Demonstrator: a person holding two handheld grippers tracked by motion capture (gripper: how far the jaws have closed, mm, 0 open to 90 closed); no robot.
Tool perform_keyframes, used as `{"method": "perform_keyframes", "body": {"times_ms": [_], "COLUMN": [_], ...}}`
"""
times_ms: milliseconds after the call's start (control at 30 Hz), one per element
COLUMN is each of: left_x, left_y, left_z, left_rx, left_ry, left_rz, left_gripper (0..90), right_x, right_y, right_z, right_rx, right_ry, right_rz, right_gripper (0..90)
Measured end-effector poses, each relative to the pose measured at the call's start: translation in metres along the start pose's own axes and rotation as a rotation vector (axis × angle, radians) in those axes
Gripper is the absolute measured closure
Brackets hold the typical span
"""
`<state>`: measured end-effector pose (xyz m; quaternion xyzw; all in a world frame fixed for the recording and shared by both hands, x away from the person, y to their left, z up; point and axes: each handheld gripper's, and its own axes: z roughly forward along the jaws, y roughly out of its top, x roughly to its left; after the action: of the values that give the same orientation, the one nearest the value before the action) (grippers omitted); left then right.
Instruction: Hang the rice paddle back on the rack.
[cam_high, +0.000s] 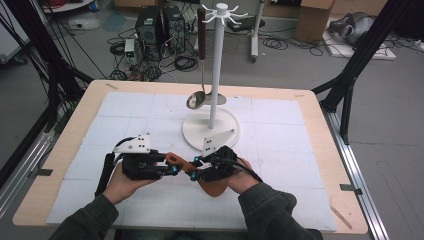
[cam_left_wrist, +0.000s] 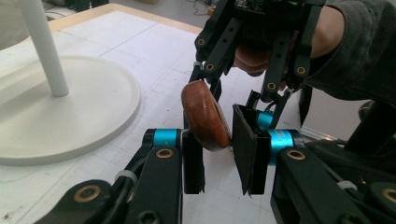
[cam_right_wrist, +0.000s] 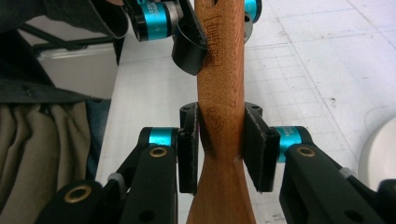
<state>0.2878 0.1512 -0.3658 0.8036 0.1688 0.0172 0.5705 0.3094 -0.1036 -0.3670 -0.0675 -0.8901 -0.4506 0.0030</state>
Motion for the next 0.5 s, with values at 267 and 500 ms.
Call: {"method": "perform_keyframes", "body": {"times_ms": [267, 500], "left_x": [-0.001, -0.0008], "left_y": [0.0, 0.0006], "left_z": [-0.0009, -0.0038], "left_rx": [0.002, -0.007], "left_ry": [-0.004, -0.009], "left_rz": [0.007, 0.007], "left_gripper": [70.0, 67.1], "right_x": [0.0006, 0.0], "right_y": [0.0033, 0.0031], "right_z": [-0.0048, -0.0066], "right_rx": [0.013, 0.011], "right_ry": [0.066, 0.077], "right_rz": [-0.019, -0.031], "right_gripper": [81.2, 82.4]}}
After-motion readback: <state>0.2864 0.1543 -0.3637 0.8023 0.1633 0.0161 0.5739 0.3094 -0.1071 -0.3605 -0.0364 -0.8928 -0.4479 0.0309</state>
